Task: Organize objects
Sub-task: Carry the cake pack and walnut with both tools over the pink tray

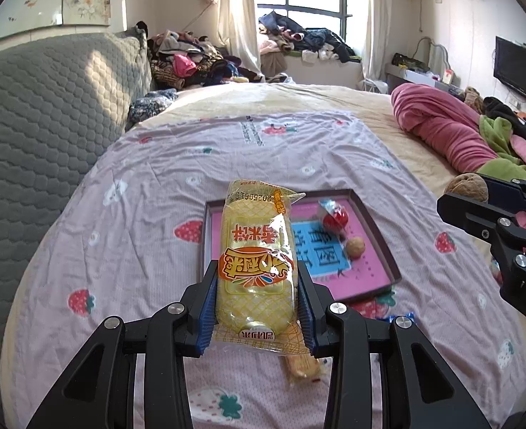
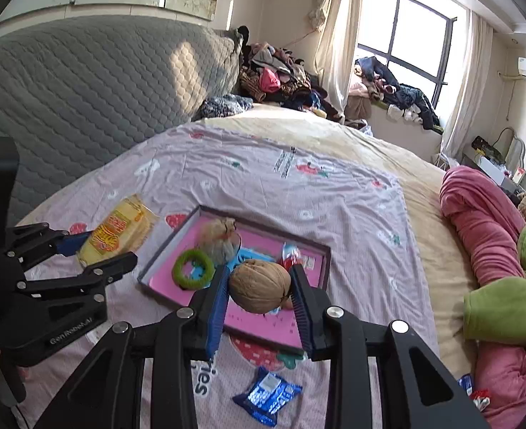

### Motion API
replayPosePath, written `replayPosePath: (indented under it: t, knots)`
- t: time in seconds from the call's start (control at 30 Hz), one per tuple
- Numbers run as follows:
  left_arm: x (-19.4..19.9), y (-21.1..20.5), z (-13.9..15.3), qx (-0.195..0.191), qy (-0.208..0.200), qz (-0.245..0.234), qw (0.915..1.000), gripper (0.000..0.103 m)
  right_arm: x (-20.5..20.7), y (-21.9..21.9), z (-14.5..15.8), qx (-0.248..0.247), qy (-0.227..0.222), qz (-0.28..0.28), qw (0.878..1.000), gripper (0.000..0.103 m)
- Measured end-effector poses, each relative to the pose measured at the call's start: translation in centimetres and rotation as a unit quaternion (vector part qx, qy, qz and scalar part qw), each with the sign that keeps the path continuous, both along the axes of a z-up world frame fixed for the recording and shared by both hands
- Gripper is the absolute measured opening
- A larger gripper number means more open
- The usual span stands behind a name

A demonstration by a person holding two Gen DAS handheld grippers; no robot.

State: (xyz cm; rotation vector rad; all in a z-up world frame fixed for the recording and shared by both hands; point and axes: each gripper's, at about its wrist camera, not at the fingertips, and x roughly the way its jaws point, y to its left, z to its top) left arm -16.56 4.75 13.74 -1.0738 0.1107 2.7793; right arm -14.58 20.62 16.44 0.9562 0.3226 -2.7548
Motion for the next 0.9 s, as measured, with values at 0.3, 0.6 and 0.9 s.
replayPosePath:
  t: [0.3,0.6,0.9]
  knots:
    - [-3.1,-0.4,1.4,0.009,0.008,0.009,0.9999,0.04,-1.9,0.0,1.5,-0.013,0.019,-0.001,1.0,0.034]
    - [-6.4,-0.6,0.6,0.013,0.011,0.014,0.9998,0.04,-4.7,0.3,0.7,-0.027,0.02,-0.005,0.999,0.034]
    - [-9.4,0.1,-2.4,0.013,-0.002,0.01,0.9999,0.04,-7.7,0.0,-3.3,-0.04,0.001,0.003,0.999,0.034]
